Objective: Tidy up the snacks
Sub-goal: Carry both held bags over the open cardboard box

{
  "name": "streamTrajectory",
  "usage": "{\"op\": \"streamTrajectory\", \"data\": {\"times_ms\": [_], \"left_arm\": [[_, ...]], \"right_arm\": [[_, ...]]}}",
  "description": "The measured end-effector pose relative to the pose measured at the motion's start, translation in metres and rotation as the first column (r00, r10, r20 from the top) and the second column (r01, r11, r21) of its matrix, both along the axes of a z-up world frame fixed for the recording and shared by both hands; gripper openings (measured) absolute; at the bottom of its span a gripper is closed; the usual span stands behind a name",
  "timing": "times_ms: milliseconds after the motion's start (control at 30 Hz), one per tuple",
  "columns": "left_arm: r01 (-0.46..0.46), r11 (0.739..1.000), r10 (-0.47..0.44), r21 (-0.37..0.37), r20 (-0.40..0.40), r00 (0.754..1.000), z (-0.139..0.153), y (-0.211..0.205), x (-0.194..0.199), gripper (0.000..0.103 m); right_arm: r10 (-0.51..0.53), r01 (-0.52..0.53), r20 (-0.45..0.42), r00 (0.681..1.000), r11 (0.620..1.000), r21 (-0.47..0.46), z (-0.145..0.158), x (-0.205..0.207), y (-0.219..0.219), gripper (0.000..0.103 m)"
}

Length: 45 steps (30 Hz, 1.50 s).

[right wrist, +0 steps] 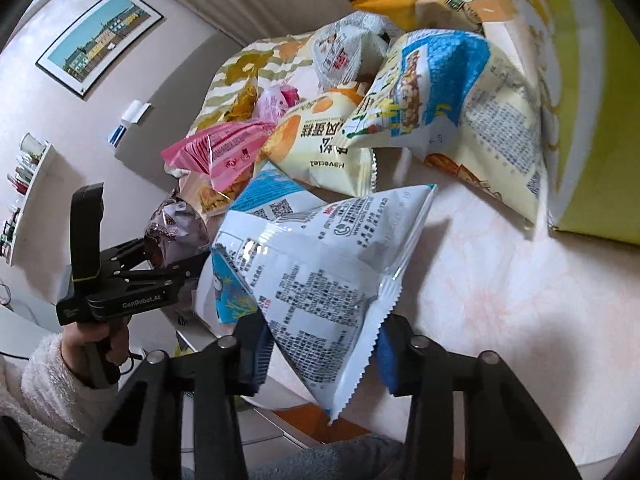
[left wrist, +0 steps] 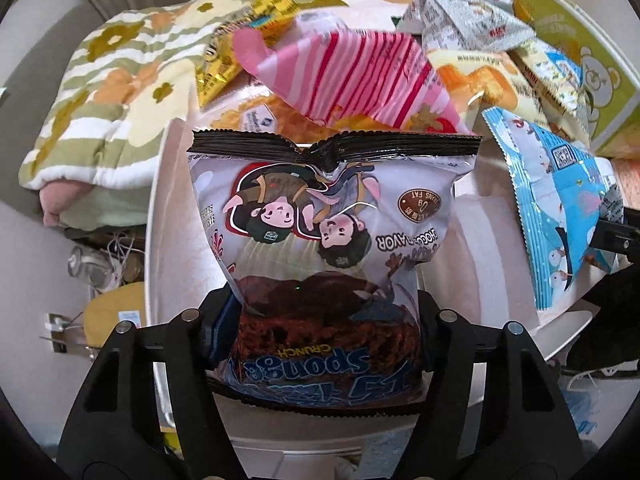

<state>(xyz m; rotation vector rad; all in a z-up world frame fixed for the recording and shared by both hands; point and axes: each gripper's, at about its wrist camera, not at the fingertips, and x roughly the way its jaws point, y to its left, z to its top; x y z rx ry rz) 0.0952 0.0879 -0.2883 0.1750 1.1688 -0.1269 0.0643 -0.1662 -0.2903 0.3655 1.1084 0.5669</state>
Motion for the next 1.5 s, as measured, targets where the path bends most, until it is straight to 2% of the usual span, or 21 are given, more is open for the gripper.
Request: {"op": "streamTrajectory", "data": {"times_ms": [167,300,500,700,900,1167,1300,1500], "left_arm": [[-0.017,1.000,0.018,-0.018,0.032,0.999,0.021,0.004,-0.008,0.064],[-0.014,1.000,0.016,-0.023,0.068,0.998,0.045,0.001,-0.016,0.064],[0.003,0.999,0.003,-0.043,0.139,0.990,0.097,-0.007,-0.019,0.064],[0.054,0.997,-0.042,-0.046,0.222,0.974,0.147,-0.034,-0.004,0.064],[0.142,0.988,-0.120,-0.056,0.290,0.950,0.187,-0.097,0.022,0.064],[0.262,0.960,-0.218,-0.099,0.325,0.920,0.214,-0.222,0.065,0.064],[0.305,0.945,-0.259,-0.117,0.303,0.917,0.208,-0.282,0.090,0.064],[0.335,0.934,-0.309,-0.122,0.194,0.931,0.173,-0.347,0.125,0.064]], "right_arm": [[-0.034,0.034,0.013,0.999,0.999,0.022,0.016,-0.009,-0.004,0.038],[-0.052,0.051,0.044,0.998,0.999,0.012,0.041,-0.017,-0.005,0.038],[-0.089,0.089,0.113,0.990,0.996,0.006,0.084,-0.023,-0.013,0.038],[-0.165,0.168,0.195,0.967,0.986,-0.001,0.134,-0.017,-0.031,0.038],[-0.225,0.244,0.269,0.936,0.969,-0.036,0.166,-0.005,-0.072,0.038],[-0.307,0.338,0.284,0.908,0.939,-0.066,0.187,0.016,-0.164,0.038],[-0.354,0.392,0.280,0.892,0.915,-0.095,0.190,0.029,-0.205,0.038],[-0.400,0.443,0.249,0.882,0.884,-0.150,0.180,0.056,-0.243,0.038]]}}
